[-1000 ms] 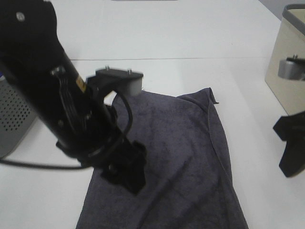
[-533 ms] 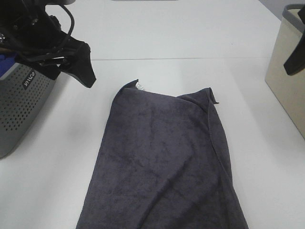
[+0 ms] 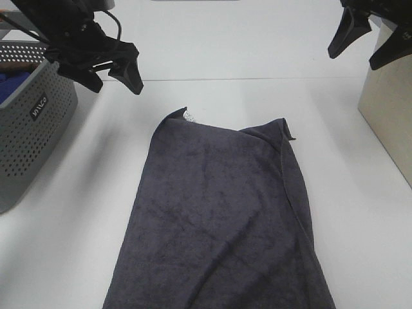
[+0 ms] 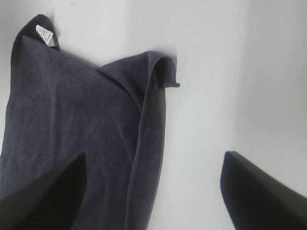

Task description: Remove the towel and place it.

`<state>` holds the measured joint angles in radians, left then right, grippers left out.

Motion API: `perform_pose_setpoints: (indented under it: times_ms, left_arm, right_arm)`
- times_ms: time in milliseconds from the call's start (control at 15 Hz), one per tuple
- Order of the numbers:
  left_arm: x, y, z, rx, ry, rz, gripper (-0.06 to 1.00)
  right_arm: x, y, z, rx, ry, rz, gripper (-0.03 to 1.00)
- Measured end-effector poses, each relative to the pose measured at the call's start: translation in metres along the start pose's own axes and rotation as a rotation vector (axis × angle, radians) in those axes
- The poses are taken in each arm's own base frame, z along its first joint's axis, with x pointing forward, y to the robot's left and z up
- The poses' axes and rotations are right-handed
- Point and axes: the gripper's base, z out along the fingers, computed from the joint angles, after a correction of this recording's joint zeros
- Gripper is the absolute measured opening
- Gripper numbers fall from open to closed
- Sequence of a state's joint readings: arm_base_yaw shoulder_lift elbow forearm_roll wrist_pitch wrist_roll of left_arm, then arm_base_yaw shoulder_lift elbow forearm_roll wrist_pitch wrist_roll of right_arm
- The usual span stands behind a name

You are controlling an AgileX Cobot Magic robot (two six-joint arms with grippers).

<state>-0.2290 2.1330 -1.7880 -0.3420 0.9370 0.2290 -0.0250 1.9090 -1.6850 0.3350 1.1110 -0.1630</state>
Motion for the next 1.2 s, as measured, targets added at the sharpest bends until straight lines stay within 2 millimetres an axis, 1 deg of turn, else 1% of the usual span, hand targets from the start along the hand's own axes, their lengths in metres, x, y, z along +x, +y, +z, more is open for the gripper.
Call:
perform_pose_setpoints:
  times_ms: [67, 133, 200, 333, 400, 467, 533, 600, 667, 800, 933, 1000, 1067, 1200]
  left_arm:
    - [-0.004, 0.002, 0.007, 0.003, -0.001, 0.000, 0.80]
    - [-0.012, 0.005, 0.019, 0.007, -0.007, 0.001, 0.80]
    - [-0.018, 0.009, 0.035, 0.010, -0.004, 0.000, 0.80]
    - [-0.028, 0.015, 0.058, 0.020, -0.001, 0.003, 0.80]
    - [-0.031, 0.019, 0.072, 0.023, 0.006, 0.005, 0.80]
    - [-0.032, 0.024, 0.091, 0.031, 0.029, 0.004, 0.80]
    - [-0.032, 0.025, 0.101, 0.044, 0.044, -0.004, 0.80]
    - [-0.031, 0.026, 0.109, 0.062, 0.057, -0.014, 0.80]
    - [-0.031, 0.026, 0.113, 0.070, 0.064, -0.018, 0.80]
    - [-0.025, 0.029, 0.131, 0.094, 0.092, -0.040, 0.80]
    - [-0.025, 0.028, 0.133, 0.109, 0.086, -0.048, 0.80]
    - [-0.025, 0.028, 0.135, 0.121, 0.082, -0.054, 0.80]
    - [-0.026, 0.027, 0.135, 0.141, 0.077, -0.065, 0.80]
    - [-0.026, 0.024, 0.137, 0.172, 0.069, -0.080, 0.80]
  right_arm:
    - [-0.007, -0.003, 0.007, 0.000, 0.004, 0.001, 0.75]
    - [-0.018, -0.007, 0.019, -0.002, 0.009, 0.002, 0.75]
    - [-0.028, -0.012, 0.035, -0.003, 0.025, 0.006, 0.75]
    - [-0.043, -0.021, 0.063, -0.015, 0.062, 0.012, 0.75]
    - [-0.048, -0.025, 0.077, -0.031, 0.085, 0.014, 0.75]
    - [-0.051, -0.029, 0.095, -0.053, 0.115, 0.013, 0.75]
    - [-0.053, -0.033, 0.116, -0.080, 0.145, 0.022, 0.75]
    - [-0.054, -0.036, 0.128, -0.093, 0.159, 0.027, 0.75]
    - [-0.053, -0.038, 0.134, -0.098, 0.169, 0.030, 0.75]
    - [-0.050, -0.043, 0.157, -0.125, 0.205, 0.040, 0.75]
    - [-0.046, -0.045, 0.179, -0.178, 0.237, 0.054, 0.75]
    - [-0.044, -0.045, 0.187, -0.210, 0.246, 0.064, 0.75]
    - [-0.042, -0.045, 0.194, -0.234, 0.254, 0.070, 0.75]
    - [-0.043, -0.044, 0.195, -0.251, 0.251, 0.074, 0.75]
